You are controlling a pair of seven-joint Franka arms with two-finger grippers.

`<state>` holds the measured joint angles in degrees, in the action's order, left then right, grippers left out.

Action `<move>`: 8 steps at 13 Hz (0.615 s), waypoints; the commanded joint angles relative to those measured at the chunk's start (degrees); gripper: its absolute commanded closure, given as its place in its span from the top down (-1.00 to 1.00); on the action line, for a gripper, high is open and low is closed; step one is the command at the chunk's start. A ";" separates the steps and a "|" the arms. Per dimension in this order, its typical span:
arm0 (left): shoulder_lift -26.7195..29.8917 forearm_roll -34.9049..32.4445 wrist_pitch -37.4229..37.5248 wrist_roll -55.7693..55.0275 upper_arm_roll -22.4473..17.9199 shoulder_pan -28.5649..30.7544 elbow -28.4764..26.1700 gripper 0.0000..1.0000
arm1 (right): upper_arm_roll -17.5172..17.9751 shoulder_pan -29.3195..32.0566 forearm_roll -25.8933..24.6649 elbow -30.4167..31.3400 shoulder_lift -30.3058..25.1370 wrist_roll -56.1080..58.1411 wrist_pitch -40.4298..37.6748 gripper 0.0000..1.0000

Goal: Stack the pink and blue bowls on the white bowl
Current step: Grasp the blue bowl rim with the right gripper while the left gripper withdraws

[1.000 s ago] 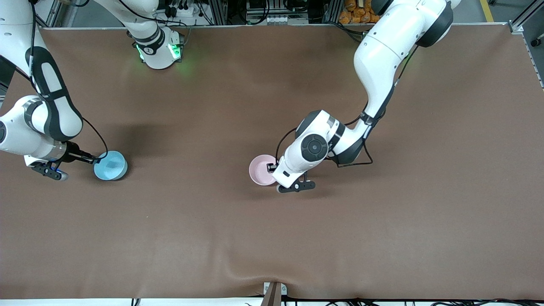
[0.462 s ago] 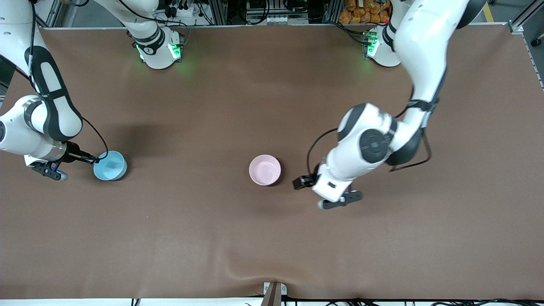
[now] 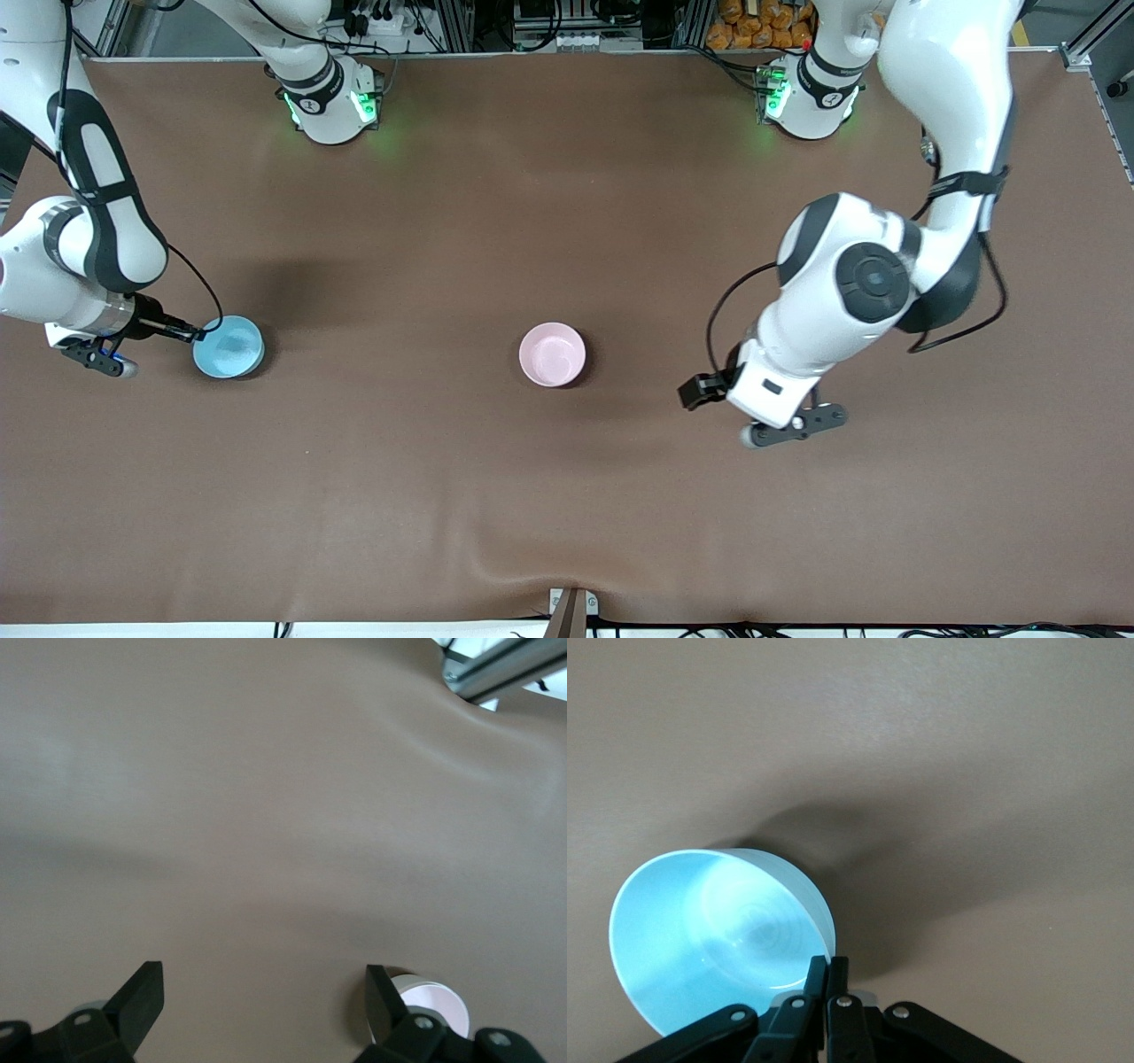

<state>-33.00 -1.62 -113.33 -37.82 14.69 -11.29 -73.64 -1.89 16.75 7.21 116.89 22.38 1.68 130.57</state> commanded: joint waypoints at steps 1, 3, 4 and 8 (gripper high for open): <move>5.73 -0.49 6.26 9.99 0.87 6.08 -1.15 1.00 | 0.75 0.48 6.47 -6.48 -1.03 0.61 -9.17 -1.00; 9.86 0.30 13.28 19.15 -0.27 7.76 -1.15 1.00 | 0.75 0.22 8.96 -8.78 -0.94 0.35 -11.83 -1.00; 12.05 0.30 16.62 20.58 -1.75 8.03 -1.15 1.00 | 1.44 -0.48 8.97 -8.96 -1.11 0.17 -11.83 -1.00; 21.02 -0.40 25.33 23.82 -6.49 7.69 -1.50 1.00 | 6.45 -8.63 12.29 -8.96 -1.90 -5.59 -10.44 -1.00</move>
<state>-16.84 -1.57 -90.87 -16.91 11.14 -2.60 -73.35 2.91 12.88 16.89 107.78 21.54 0.72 119.51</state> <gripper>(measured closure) 0.000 0.974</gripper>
